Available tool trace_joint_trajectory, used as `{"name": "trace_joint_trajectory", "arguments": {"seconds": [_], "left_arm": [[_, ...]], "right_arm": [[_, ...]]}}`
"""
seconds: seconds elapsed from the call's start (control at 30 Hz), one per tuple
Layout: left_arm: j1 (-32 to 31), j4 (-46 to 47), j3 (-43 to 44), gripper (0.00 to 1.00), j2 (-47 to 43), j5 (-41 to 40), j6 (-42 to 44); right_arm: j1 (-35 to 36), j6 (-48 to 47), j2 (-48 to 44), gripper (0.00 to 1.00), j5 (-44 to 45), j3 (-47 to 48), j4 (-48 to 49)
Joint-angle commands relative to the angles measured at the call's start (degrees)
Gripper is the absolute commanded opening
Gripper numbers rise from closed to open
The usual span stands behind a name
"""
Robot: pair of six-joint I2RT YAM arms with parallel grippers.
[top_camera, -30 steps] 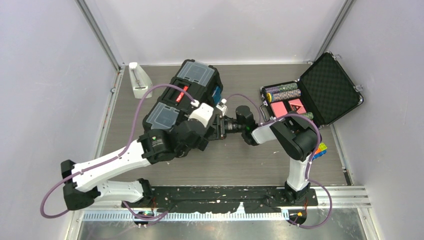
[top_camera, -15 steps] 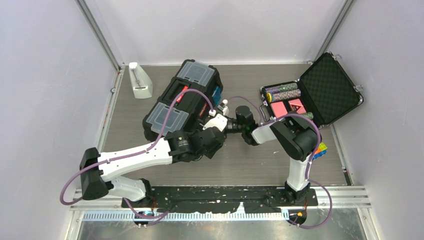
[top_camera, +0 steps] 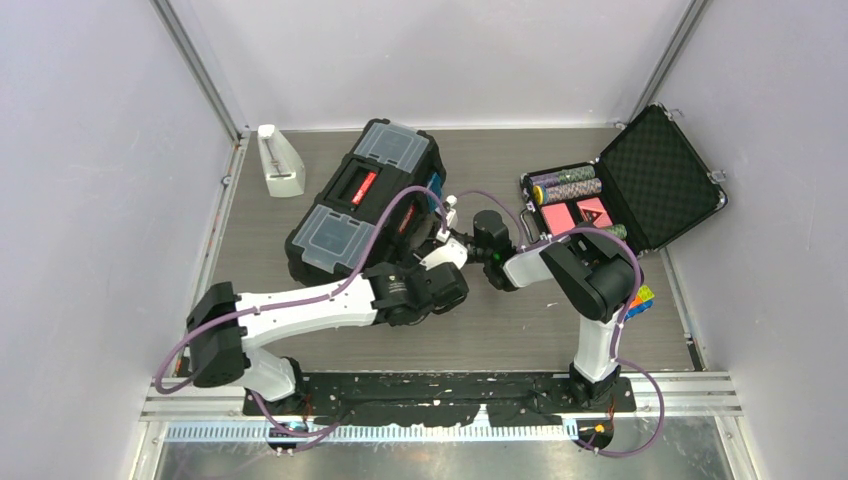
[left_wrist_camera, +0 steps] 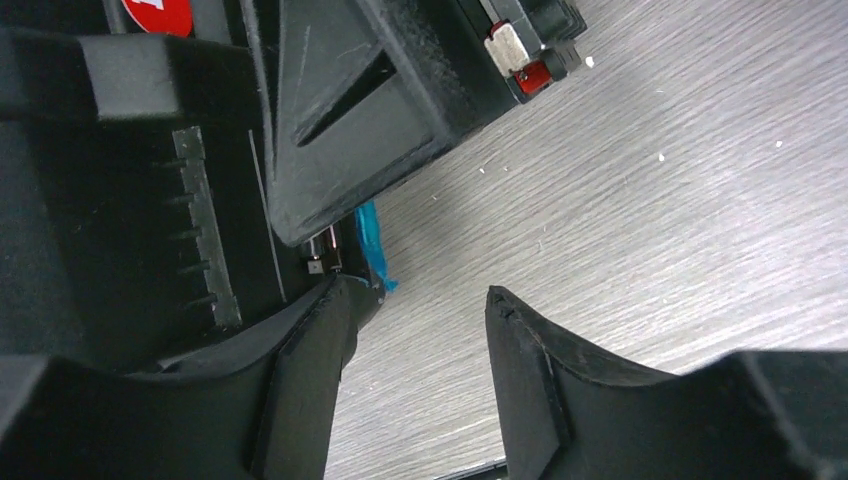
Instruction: Pack the tool kit
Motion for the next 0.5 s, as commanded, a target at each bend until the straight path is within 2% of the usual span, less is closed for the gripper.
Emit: {"name": "trace_joint_trajectory", "arguments": {"seconds": [0.0,0.17,0.37,0.47], "left_arm": [[-0.3,-1.5,3.1,0.51,3.0,-5.0,-1.2],[0.0,-2.0,3.7,0.45,5.7,-6.8,-2.2],[0.7,-1.7,3.7,0.44,6.7,-9.1,-2.3],[1.0,-1.2,3.6,0.36,7.1,-8.7,-1.9]], "right_arm": [[0.2,1.4,-2.0,0.59,-0.5,0.5,4.4],[0.3,1.8,-2.0,0.59,-0.5,0.4,4.9],[0.3,1.9,-1.8,0.59,-0.3,0.5,5.2],[0.3,2.3,-1.6,0.59,-0.3,0.4,5.7]]}}
